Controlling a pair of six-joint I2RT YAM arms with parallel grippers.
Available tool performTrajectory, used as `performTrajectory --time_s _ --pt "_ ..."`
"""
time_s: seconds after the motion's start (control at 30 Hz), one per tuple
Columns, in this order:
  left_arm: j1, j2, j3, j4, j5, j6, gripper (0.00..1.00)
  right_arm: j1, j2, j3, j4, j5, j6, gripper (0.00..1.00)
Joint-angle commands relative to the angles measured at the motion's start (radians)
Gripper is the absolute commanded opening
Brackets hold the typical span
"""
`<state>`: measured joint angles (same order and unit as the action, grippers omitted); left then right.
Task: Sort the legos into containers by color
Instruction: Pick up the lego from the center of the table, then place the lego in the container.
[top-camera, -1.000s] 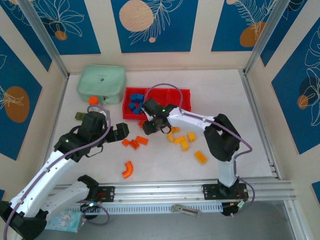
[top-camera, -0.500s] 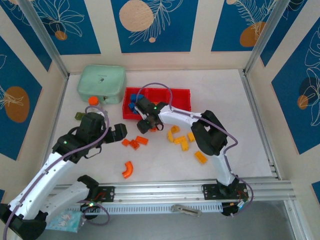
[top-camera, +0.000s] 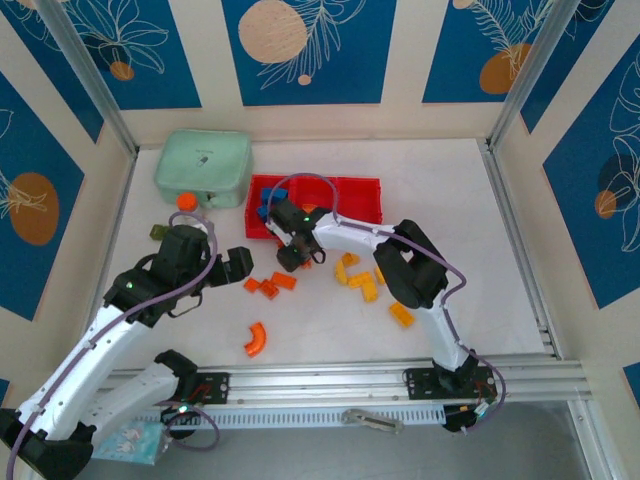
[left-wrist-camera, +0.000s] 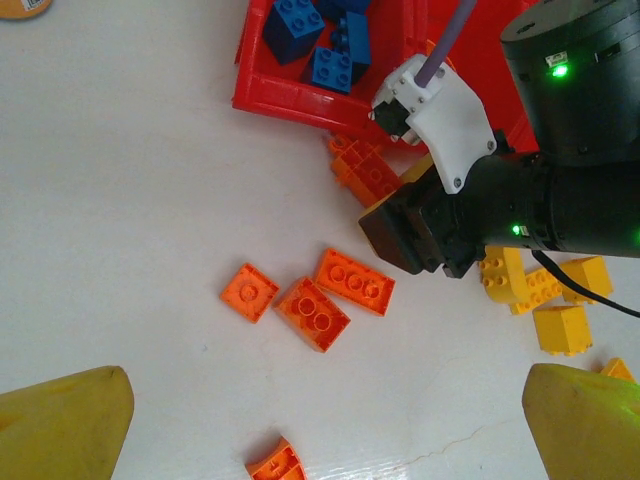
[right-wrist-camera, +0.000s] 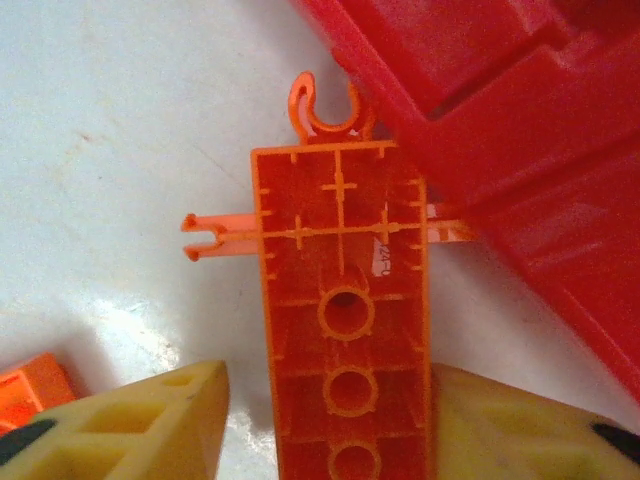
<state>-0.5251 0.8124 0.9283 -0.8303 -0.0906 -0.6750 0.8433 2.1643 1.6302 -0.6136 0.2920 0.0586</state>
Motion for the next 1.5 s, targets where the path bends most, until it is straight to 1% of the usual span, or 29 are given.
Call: performTrajectory --time_s 0.0,0.2,0.37,0.57,0.73,0.87,0.93,1.07,1.17,1.23,1.37,1.47 --pt "0.014 -0.010 0.001 -0.017 0.001 0.009 0.99 0.003 0.020 0.031 -0.023 -0.001 -0.011 0.40" --pt "0.014 0.000 0.013 -0.012 0.013 0.011 0.99 0.008 -0.028 0.038 -0.039 0.004 -0.001 0.27" --pt "0.016 0.015 0.019 0.012 0.040 0.015 0.99 -0.002 -0.118 0.039 -0.059 -0.003 0.033 0.26" --pt "0.016 0.066 0.038 0.043 0.075 0.026 0.99 -0.069 -0.192 0.061 -0.089 0.018 0.123 0.26" --pt "0.017 0.098 0.051 0.080 0.092 0.026 0.99 -0.137 -0.168 0.103 -0.095 0.035 0.194 0.24" --pt "0.018 0.110 0.059 0.083 0.086 0.029 0.99 -0.174 -0.118 0.150 -0.096 -0.017 0.213 0.24" --pt "0.020 0.109 0.061 0.083 0.086 0.029 0.99 -0.175 -0.094 0.153 -0.082 -0.060 0.199 0.24" --pt "0.022 0.097 0.058 0.069 0.074 0.030 0.99 -0.140 -0.088 0.100 -0.047 -0.090 0.189 0.24" --pt "0.023 0.090 0.056 0.062 0.069 0.031 0.99 -0.108 -0.109 0.007 0.006 -0.083 0.192 0.24" --pt "0.025 0.087 0.052 0.063 0.065 0.029 0.99 -0.103 -0.113 -0.038 0.020 -0.068 0.202 0.24" --pt "0.027 0.090 0.055 0.062 0.069 0.028 0.99 -0.087 -0.153 -0.100 0.047 -0.086 0.191 0.24" --pt "0.028 0.087 0.059 0.058 0.068 0.028 0.99 -0.052 -0.198 -0.128 0.042 -0.063 0.174 0.24"
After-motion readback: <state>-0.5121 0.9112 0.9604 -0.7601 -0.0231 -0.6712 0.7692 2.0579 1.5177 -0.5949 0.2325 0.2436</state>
